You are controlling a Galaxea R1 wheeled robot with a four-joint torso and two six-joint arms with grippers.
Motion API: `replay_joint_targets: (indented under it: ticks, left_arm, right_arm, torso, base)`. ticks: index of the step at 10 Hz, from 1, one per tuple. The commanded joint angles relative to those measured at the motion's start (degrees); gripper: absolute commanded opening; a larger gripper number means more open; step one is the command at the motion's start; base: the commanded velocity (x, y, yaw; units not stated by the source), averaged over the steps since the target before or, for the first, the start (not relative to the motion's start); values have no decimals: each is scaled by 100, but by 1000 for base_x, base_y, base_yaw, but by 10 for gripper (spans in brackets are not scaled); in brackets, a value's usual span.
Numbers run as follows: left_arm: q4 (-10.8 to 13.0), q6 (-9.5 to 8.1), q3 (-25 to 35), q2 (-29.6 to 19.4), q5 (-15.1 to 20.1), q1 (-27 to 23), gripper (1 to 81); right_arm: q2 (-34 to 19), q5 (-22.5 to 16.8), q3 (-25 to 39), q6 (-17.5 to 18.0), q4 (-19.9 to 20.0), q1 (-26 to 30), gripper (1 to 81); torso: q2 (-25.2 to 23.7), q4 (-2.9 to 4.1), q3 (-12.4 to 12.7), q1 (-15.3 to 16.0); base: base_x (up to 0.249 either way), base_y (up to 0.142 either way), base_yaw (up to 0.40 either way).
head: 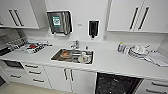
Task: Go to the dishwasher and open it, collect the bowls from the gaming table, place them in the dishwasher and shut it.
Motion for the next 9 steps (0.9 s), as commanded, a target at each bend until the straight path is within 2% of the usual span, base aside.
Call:
replay_joint_targets:
  ticks: [1, 2, 5, 6, 8, 9]
  left_arm:
    - [66, 8, 15, -57, 357, -143, 811]
    - [67, 8, 15, -57, 356, -143, 811]
    - [67, 8, 15, -57, 365, -143, 811]
    - [59, 8, 15, -57, 365, -143, 811]
    - [67, 8, 15, -57, 365, -134, 811]
    - [67, 8, 15, -65, 365, -134, 811]
  right_arm:
    - [-34, -300, 23, -8, -28, 159, 811]
    - [-34, -300, 23, -8, -28, 159, 811]
    - [-34, -300, 23, -8, -37, 159, 811]
    - [-34, -300, 23, -8, -37, 159, 811]
    - [-34, -300, 23, -8, -37, 159, 811]
    - [-34, -300, 23, -8, -37, 159, 811]
  torso:
    - [558, 0, 356, -358]
    - [761, 0, 460, -491]
    - [1360, 0, 569, -887]
    - [1561, 0, 441, -1018]
    - [1959, 0, 478, -1279]
    - [2166, 0, 691, -1414]
  base:
    - [0, 0, 0]
    - [0, 0, 0]
    - [0, 0, 0]
    - [0, 0, 0]
    - [0, 0, 0]
    - [0, 0, 0]
